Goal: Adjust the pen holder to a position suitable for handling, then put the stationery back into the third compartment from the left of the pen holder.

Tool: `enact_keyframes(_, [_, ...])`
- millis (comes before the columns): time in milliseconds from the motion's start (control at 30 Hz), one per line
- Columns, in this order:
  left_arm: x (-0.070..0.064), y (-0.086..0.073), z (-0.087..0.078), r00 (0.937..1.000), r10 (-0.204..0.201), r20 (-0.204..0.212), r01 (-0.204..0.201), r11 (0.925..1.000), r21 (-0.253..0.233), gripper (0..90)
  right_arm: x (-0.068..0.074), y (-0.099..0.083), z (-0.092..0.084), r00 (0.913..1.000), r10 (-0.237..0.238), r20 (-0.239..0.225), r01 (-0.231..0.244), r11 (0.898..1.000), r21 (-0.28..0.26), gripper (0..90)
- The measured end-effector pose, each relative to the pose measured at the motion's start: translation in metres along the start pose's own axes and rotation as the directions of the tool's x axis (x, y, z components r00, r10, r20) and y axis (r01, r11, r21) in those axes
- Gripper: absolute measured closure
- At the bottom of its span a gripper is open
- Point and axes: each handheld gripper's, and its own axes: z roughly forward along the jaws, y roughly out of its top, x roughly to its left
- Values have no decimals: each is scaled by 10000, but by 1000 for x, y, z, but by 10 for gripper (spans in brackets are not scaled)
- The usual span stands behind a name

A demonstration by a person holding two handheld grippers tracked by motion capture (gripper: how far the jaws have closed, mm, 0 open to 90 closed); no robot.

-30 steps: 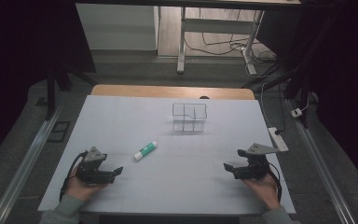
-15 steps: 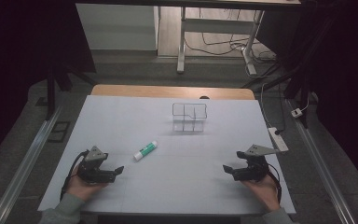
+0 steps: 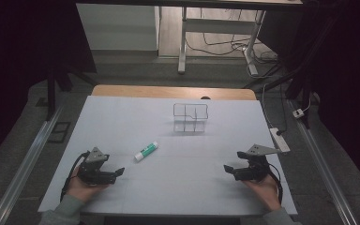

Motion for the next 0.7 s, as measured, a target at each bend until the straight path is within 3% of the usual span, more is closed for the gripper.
enact_keyframes(200, [-1,5,-2,9999,153,-65,-154,9999,-64,166,1,-1,0,10000,-32,-87,32,10000,39,134])
enact_keyframes(700, [-13,26,0,9937,1118,79,-1119,9936,181,170,1,0,-1,10000,-28,-64,28,10000,7,136])
